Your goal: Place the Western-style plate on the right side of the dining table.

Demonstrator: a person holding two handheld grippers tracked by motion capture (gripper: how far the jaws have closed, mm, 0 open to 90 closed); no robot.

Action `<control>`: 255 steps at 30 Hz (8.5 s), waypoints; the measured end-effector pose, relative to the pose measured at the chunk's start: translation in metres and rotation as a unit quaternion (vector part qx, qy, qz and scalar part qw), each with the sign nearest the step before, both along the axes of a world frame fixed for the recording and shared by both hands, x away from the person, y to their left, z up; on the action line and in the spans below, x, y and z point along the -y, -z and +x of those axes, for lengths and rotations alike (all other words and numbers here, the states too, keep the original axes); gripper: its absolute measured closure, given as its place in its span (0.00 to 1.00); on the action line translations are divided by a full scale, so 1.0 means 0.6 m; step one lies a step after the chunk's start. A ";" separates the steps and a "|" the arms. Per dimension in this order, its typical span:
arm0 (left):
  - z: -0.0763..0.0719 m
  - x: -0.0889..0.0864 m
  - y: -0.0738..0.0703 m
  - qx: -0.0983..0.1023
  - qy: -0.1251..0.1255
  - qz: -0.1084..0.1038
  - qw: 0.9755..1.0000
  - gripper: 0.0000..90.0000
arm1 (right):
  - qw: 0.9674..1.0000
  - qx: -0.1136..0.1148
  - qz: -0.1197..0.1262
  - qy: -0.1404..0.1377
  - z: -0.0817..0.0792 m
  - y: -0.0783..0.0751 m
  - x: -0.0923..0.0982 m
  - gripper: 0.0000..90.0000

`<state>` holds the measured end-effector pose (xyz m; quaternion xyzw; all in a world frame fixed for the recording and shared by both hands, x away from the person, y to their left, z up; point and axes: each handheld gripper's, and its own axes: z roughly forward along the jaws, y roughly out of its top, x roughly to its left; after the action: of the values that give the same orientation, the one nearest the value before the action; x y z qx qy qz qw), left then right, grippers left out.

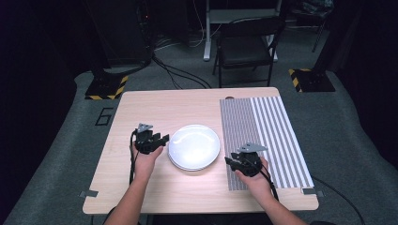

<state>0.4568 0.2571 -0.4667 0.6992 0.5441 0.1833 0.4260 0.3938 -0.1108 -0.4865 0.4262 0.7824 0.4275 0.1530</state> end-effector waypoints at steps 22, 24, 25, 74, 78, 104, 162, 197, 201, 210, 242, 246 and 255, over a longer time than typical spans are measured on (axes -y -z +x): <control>0.007 -0.005 0.030 -0.034 -0.003 -0.081 0.996 0.66 | 0.999 -0.011 0.020 0.031 0.019 0.009 -0.017 0.72; 0.007 -0.005 0.032 -0.034 -0.005 -0.081 0.996 0.66 | 0.999 -0.006 0.019 0.031 0.021 0.008 -0.023 0.71; 0.008 -0.006 0.033 -0.036 -0.003 -0.083 0.996 0.65 | 0.999 -0.004 0.019 0.031 0.023 0.008 -0.026 0.71; 0.010 -0.019 0.066 -0.105 -0.013 -0.172 0.979 0.81 | 0.986 -0.090 0.113 0.084 0.100 0.032 -0.047 0.84; 0.010 -0.020 0.069 -0.106 -0.007 -0.165 0.980 0.82 | 0.984 -0.096 0.119 0.089 0.106 0.033 -0.047 0.84; 0.010 -0.022 0.071 -0.117 -0.009 -0.185 0.976 0.83 | 0.973 -0.137 0.144 0.114 0.115 0.046 -0.044 0.82; 0.000 0.013 0.088 -0.130 0.009 -0.205 0.970 0.77 | 0.960 -0.140 0.194 0.148 0.082 0.039 -0.015 0.72; -0.010 0.038 0.096 -0.126 -0.003 -0.219 0.967 0.82 | 0.947 -0.170 0.219 0.162 0.075 0.035 -0.002 0.84; -0.010 0.044 0.096 -0.126 0.000 -0.218 0.968 0.84 | 0.945 -0.172 0.226 0.164 0.076 0.033 0.002 0.85; -0.007 0.069 0.095 -0.128 0.021 -0.218 0.967 0.85 | 0.942 -0.165 0.236 0.172 0.071 0.032 0.026 0.85; -0.006 0.108 0.089 -0.121 -0.011 -0.237 0.964 0.82 | 0.915 -0.187 0.290 0.209 0.061 0.058 0.043 0.85; -0.008 0.111 0.085 -0.115 -0.016 -0.233 0.965 0.82 | 0.913 -0.189 0.292 0.212 0.060 0.060 0.042 0.84; -0.012 0.115 0.080 -0.097 -0.009 -0.240 0.966 0.82 | 0.917 -0.174 0.291 0.208 0.057 0.052 0.046 0.84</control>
<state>0.4497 0.1881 -0.5149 0.5855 0.6174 -0.0175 0.5252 0.4279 -0.1382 -0.5178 0.6727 0.5311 0.5143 -0.0307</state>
